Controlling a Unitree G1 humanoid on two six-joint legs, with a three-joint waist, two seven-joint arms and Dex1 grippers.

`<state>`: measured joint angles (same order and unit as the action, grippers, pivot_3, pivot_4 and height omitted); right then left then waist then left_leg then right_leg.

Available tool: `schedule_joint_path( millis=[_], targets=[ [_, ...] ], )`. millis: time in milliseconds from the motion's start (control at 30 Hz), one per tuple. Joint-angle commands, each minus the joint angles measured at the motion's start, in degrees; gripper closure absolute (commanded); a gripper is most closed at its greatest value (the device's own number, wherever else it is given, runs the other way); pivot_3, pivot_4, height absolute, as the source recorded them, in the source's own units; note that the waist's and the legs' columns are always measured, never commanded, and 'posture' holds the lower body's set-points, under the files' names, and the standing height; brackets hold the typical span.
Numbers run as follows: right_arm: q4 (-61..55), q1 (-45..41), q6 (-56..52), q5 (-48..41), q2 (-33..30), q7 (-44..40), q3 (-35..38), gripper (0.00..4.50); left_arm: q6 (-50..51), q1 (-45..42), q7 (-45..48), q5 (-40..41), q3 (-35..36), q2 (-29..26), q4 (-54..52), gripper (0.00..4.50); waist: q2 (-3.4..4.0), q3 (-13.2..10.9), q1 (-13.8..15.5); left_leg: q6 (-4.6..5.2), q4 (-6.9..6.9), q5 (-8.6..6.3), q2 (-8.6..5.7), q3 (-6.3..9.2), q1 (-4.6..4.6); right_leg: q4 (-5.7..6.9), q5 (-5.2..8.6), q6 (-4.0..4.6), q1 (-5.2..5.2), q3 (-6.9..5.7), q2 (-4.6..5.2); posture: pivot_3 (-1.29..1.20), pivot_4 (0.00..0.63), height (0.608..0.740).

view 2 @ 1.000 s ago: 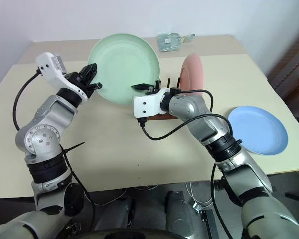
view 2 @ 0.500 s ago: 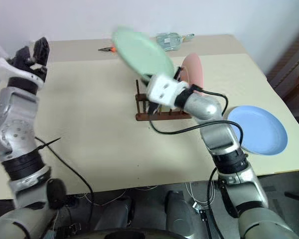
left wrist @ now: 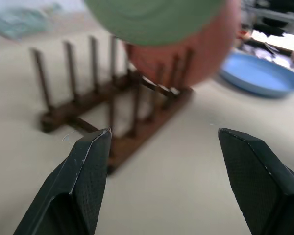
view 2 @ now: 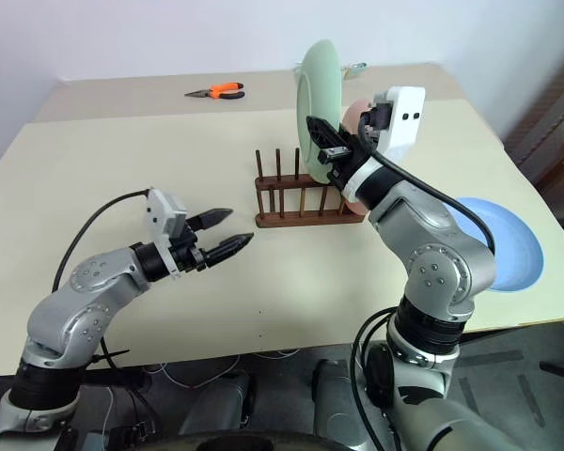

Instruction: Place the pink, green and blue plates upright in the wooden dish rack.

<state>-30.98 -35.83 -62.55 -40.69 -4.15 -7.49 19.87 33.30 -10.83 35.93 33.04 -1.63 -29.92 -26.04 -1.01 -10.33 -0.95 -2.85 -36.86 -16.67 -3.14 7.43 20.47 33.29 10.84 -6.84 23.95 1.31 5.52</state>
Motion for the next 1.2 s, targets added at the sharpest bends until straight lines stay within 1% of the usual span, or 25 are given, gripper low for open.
schedule_joint_path(
  millis=[33, 200, 300, 367, 400, 433, 500, 567, 600, 633, 700, 767, 800, 833, 933, 967, 1033, 1100, 1200],
  targets=[
    [-2.31, -2.29, -1.62, -4.59, 0.73, 4.11, 1.51, 4.50, -0.78, -0.10, 0.69, -0.90, -0.35, -0.54, -2.00, 0.95, 0.01, 0.01, -0.02, 0.00, 0.00, 0.00, 0.00, -0.01, -0.01, 0.00, 0.00, 0.00, -0.01, 0.00, 0.00, 0.00, 0.150, 0.740],
    [-0.36, -1.75, -2.01, -4.26, -0.09, 7.51, -0.28, 4.50, -0.69, -0.43, 0.34, -0.64, 0.41, -0.05, -1.73, 0.95, 0.00, 0.01, 0.02, 0.00, 0.00, 0.00, -0.01, -0.01, 0.01, -0.03, 0.01, -0.01, -0.02, 0.00, 0.00, 0.00, 0.150, 0.740],
    [1.59, -2.05, -1.72, -3.76, -0.97, 7.96, -1.23, 4.50, -0.78, -0.29, 0.30, -0.89, 0.25, 0.03, -1.91, 0.95, 0.01, 0.01, -0.05, 0.00, 0.00, 0.00, 0.00, -0.01, 0.00, -0.02, 0.01, -0.01, -0.02, 0.00, 0.00, 0.00, 0.150, 0.740],
    [2.67, -2.64, -0.71, -2.87, -2.27, 7.44, -2.58, 3.67, -0.82, -0.30, 0.21, -1.02, 0.11, 0.19, -2.03, 0.88, 0.00, 0.01, -0.03, 0.00, 0.00, 0.00, 0.00, -0.01, 0.00, -0.02, 0.01, -0.01, -0.02, -0.01, 0.00, 0.00, 0.150, 0.740],
    [2.93, -2.91, 0.25, -1.91, -3.51, 6.58, -3.82, 3.44, -0.80, -0.31, 0.20, -1.06, 0.06, 0.28, -2.10, 0.88, 0.01, 0.01, -0.04, 0.00, 0.00, 0.00, 0.00, -0.01, 0.00, -0.03, 0.01, -0.02, -0.02, -0.01, 0.00, 0.00, 0.150, 0.740],
    [3.04, -3.12, 1.40, -0.46, -5.02, 5.75, -5.28, 3.02, -0.79, -0.33, 0.18, -1.11, 0.00, 0.37, -2.15, 0.88, 0.01, 0.00, -0.03, 0.00, 0.00, 0.00, -0.01, -0.02, 0.00, -0.03, 0.01, -0.02, -0.01, -0.01, 0.00, 0.00, 0.150, 0.740],
    [2.98, -3.21, 4.77, 3.12, -8.27, 4.21, -8.35, 2.02, -0.71, -0.33, 0.14, -1.20, -0.10, 0.57, -2.27, 0.88, 0.00, 0.00, 0.02, 0.00, 0.00, 0.00, -0.01, -0.03, 0.02, -0.04, 0.01, -0.02, -0.01, 0.00, 0.00, 0.00, 0.150, 0.740],
    [2.30, -3.30, 11.17, 9.07, -14.31, -0.28, -13.58, 1.11, -0.65, -0.30, 0.13, -1.29, -0.28, 0.76, -2.43, 0.88, 0.01, 0.00, 0.01, 0.01, 0.00, 0.00, -0.01, -0.03, 0.02, -0.07, 0.03, -0.05, -0.03, -0.01, 0.00, 0.00, 0.150, 0.740],
    [1.76, -3.37, 16.03, 12.66, -17.94, -3.49, -16.20, 1.11, -0.64, -0.30, 0.17, -1.33, -0.38, 0.87, -2.47, 0.88, 0.01, -0.01, 0.01, 0.01, -0.01, 0.00, -0.02, -0.04, 0.03, -0.08, 0.05, -0.08, -0.03, -0.01, 0.01, 0.00, 0.150, 0.740],
    [1.40, -3.52, 19.58, 14.73, -20.63, -6.01, -17.32, 1.11, -0.63, -0.33, 0.22, -1.33, -0.50, 0.97, -2.46, 0.88, 0.01, -0.01, 0.01, 0.01, -0.01, 0.00, -0.01, -0.05, 0.03, -0.10, 0.08, -0.14, -0.03, -0.02, 0.01, 0.00, 0.150, 0.740],
    [1.51, -3.86, 25.95, 17.51, -24.84, -10.11, -17.50, 1.11, -0.60, -0.41, 0.39, -1.33, -0.84, 1.11, -2.38, 0.88, -0.02, -0.01, -0.04, 0.01, 0.00, -0.01, -0.01, -0.07, 0.03, -0.13, 0.13, -0.21, -0.04, -0.01, 0.01, 0.00, 0.150, 0.740],
    [2.90, -4.34, 30.66, 18.06, -28.43, -13.79, -14.42, 1.11, -0.97, -0.60, 0.73, -1.77, -1.38, 1.16, -2.06, 0.88, -0.03, -0.02, 0.01, 0.02, 0.00, -0.01, 0.00, -0.08, 0.03, -0.15, 0.14, -0.23, -0.06, -0.01, 0.01, 0.00, 0.150, 0.740],
    [4.22, -4.54, 31.51, 16.87, -30.58, -15.60, -11.05, 1.11, -1.17, -0.89, 0.91, -2.01, -1.69, 1.24, -1.62, 0.88, -0.04, -0.02, 0.08, 0.02, -0.01, -0.01, 0.00, -0.08, 0.03, -0.16, 0.14, -0.24, -0.07, -0.02, 0.01, 0.00, 0.150, 0.740],
    [5.96, -3.65, 30.05, 14.43, -33.74, -17.70, -5.82, 1.11, -1.40, -1.32, 1.24, -2.26, -2.09, 1.31, -1.08, 0.88, -0.08, -0.05, 0.29, 0.02, -0.02, -0.01, 0.00, -0.07, 0.03, -0.17, 0.14, -0.23, -0.09, -0.02, 0.01, 0.00, 0.150, 0.740],
    [11.32, 4.15, 27.56, 10.99, -42.86, -25.49, 7.01, 1.11, -1.83, -2.40, 2.19, -2.78, -2.94, 1.69, 0.29, 0.88, -0.18, -0.09, 1.66, 0.08, -0.16, -0.05, -0.03, 0.02, 0.08, -0.31, 0.14, -0.17, -0.28, -0.06, 0.03, 0.00, 0.150, 0.740],
    [12.75, 6.82, 25.95, 9.70, -44.57, -26.92, 10.05, 1.11, -1.92, -2.63, 2.55, -2.90, -3.16, 1.79, 0.54, 0.88, -0.19, -0.08, 1.90, 0.16, -0.17, -0.09, -0.04, 0.02, 0.05, -0.40, 0.14, -0.15, -0.37, -0.08, 0.04, 0.00, 0.150, 0.740],
    [13.38, 15.34, 24.97, 8.86, -46.85, -31.20, 14.26, 1.11, -2.34, -3.18, 3.56, -3.23, -3.76, 1.89, 1.49, 0.88, -0.15, -0.07, 1.71, 0.25, -0.17, -0.14, -0.02, 0.01, 0.01, -0.68, 0.08, -0.07, -0.53, -0.13, 0.04, 0.00, 0.150, 0.740],
    [12.10, 24.26, 25.20, 10.27, -47.85, -34.21, 15.19, 1.11, -3.00, -3.78, 4.45, -3.97, -4.44, 1.89, 2.72, 0.88, -0.08, -0.06, 1.48, 0.34, -0.15, -0.20, -0.01, -0.04, -0.01, -0.75, 0.08, -0.08, -0.57, -0.11, 0.05, 0.00, 0.150, 0.740],
    [10.18, 34.62, 24.35, 13.03, -48.37, -35.27, 13.05, 1.11, -3.61, -4.63, 5.14, -4.68, -5.00, 2.41, 4.03, 0.88, 0.22, -0.01, 1.03, 0.37, -0.09, -0.21, 0.04, -0.20, -0.04, -0.74, 0.07, -0.10, -0.51, -0.02, 0.04, 0.00, 0.150, 0.740]
  ],
)
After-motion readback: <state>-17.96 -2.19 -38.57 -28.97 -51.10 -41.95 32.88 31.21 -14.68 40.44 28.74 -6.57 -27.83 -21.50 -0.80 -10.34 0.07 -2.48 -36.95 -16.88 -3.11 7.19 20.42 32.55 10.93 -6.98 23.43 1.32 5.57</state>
